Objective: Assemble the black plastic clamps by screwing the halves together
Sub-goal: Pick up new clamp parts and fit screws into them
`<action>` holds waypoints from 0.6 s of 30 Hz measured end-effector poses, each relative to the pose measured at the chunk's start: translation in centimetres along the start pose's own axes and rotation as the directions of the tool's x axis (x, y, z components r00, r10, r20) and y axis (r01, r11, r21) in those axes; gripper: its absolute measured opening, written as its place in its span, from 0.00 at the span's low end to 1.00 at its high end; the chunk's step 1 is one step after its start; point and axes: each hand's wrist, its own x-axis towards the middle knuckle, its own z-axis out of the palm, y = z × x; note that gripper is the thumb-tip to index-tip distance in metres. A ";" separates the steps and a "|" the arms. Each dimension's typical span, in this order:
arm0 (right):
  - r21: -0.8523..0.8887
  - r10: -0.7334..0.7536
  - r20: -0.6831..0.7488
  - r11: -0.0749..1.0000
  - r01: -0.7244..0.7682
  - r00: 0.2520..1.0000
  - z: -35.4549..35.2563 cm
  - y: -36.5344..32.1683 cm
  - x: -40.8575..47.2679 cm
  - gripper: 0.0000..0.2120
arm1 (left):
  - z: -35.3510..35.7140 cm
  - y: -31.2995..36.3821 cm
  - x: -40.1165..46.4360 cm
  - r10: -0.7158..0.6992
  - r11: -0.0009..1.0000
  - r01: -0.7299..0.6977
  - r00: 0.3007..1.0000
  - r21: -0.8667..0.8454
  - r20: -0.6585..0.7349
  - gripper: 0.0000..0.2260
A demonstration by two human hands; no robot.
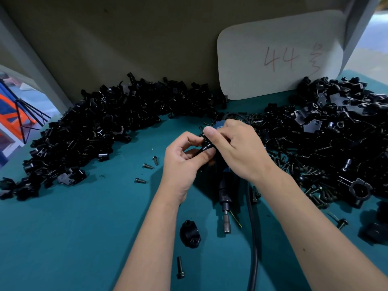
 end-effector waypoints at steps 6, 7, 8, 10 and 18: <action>-0.005 -0.047 -0.033 0.999 0.047 0.998 0.7 0.3 -0.1 0.23 | -0.2 0.0 0.0 0.000 1.000 -0.001 1.000 -0.031 -0.015 0.08; -0.029 -0.030 -0.038 0.999 0.029 0.999 0.7 0.2 0.0 0.25 | -0.2 0.0 0.0 -0.001 1.000 0.001 1.000 -0.018 -0.016 0.08; -0.045 -0.027 -0.038 0.999 0.025 0.999 0.6 0.2 0.0 0.26 | -0.1 -0.1 0.0 -0.003 1.000 0.003 1.000 -0.013 -0.018 0.08; -0.037 -0.044 -0.022 0.998 0.043 0.999 0.5 0.4 -0.1 0.21 | -0.2 -0.1 0.1 -0.005 1.000 0.005 1.000 -0.025 -0.027 0.08; -0.029 -0.013 0.009 0.999 0.013 1.000 0.4 0.6 0.0 0.21 | 0.1 -0.1 -0.1 -0.066 0.997 0.064 0.997 -0.043 -0.050 0.07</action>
